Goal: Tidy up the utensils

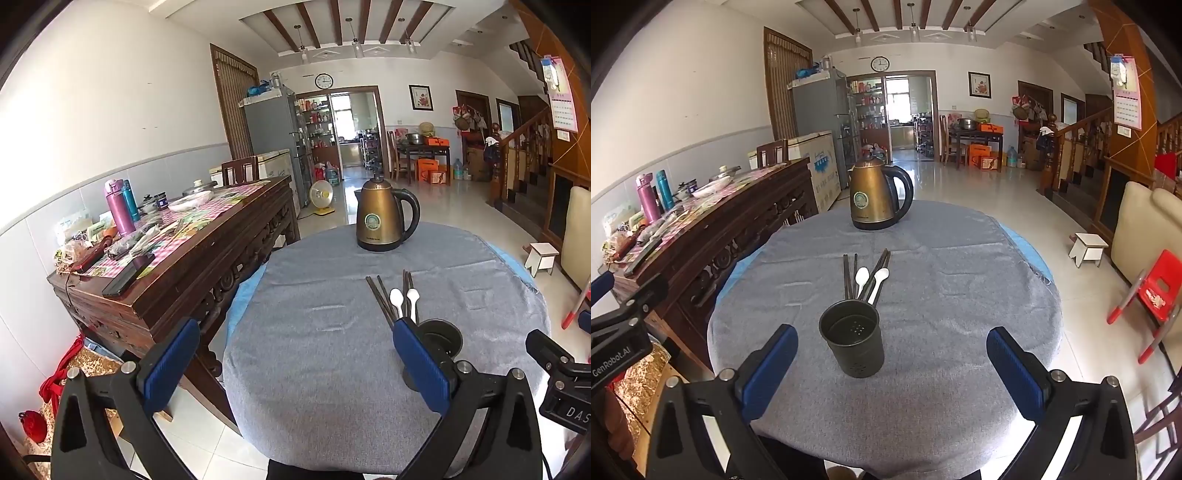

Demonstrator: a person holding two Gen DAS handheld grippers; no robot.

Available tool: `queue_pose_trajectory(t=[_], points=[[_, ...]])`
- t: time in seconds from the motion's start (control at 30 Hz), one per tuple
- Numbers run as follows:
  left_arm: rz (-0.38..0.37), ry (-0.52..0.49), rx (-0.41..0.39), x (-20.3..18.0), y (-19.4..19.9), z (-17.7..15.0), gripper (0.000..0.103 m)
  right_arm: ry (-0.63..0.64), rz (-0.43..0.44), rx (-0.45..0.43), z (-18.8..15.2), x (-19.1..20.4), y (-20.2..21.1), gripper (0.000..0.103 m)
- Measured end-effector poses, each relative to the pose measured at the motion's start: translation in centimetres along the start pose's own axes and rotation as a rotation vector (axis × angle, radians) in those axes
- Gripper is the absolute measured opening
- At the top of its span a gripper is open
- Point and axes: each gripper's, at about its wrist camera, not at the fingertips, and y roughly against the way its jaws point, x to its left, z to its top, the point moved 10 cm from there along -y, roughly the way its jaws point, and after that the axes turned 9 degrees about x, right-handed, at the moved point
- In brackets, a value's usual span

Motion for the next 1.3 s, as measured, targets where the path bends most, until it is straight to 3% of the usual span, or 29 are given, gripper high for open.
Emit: queue_pose_trajectory(t=[1.3], points=[[0.000,-0.004,0.000,0.33,0.01,-0.17,0.103,-0.019,-0.007,0.023,-0.81,0.15,-0.54,0.103]])
